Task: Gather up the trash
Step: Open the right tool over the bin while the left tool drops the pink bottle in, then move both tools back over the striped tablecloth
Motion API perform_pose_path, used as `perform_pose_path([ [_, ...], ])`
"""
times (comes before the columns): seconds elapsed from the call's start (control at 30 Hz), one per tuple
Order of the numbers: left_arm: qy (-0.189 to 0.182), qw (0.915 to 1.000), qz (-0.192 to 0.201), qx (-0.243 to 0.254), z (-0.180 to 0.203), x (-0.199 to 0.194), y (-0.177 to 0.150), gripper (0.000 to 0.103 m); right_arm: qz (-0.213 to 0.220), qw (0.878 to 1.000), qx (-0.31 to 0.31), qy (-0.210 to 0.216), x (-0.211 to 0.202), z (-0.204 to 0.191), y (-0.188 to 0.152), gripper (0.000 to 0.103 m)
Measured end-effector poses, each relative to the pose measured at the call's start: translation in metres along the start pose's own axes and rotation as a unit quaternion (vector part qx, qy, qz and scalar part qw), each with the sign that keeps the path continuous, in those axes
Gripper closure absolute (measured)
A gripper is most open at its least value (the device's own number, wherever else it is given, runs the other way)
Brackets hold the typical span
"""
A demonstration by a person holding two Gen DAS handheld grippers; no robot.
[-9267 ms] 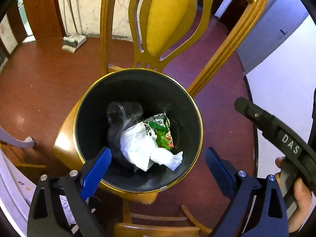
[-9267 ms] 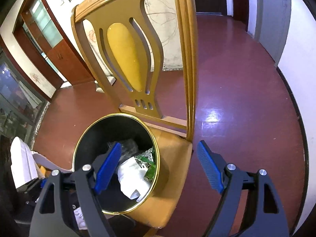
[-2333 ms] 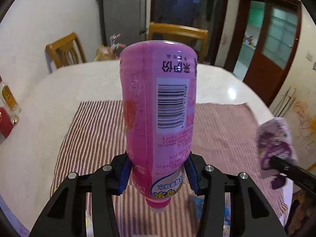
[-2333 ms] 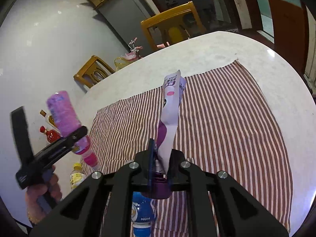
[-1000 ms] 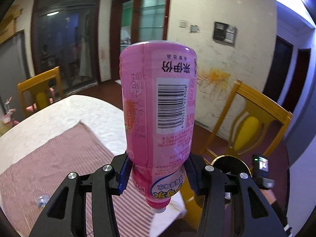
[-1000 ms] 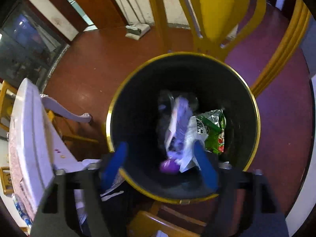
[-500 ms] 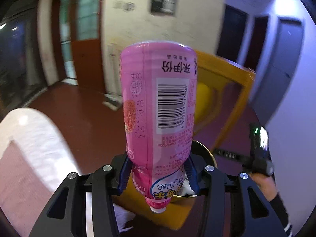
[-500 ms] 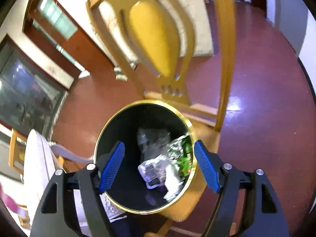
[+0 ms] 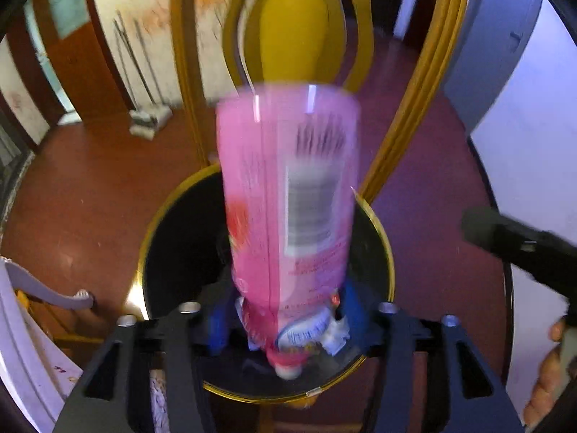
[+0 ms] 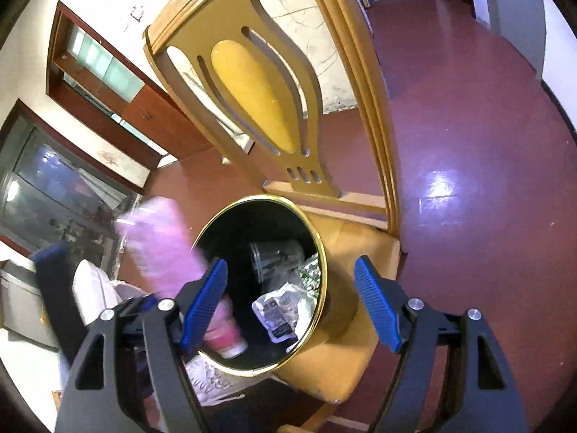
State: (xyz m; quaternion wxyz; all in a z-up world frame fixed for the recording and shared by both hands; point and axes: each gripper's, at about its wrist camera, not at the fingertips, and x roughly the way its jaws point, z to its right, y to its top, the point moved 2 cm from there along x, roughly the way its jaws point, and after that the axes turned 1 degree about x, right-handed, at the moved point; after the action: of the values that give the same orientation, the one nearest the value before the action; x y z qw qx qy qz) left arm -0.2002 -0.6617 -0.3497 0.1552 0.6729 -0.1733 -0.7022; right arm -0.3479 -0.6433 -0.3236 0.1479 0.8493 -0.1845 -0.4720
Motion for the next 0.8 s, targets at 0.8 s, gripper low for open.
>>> perform_pose_path([
  [0.8, 0.045, 0.9903, 0.103, -0.082, -0.071, -0.102, -0.048, 0.006, 0.004, 0.999, -0.046, -0.015, -0.005, -0.056, -0.01, 0.017],
])
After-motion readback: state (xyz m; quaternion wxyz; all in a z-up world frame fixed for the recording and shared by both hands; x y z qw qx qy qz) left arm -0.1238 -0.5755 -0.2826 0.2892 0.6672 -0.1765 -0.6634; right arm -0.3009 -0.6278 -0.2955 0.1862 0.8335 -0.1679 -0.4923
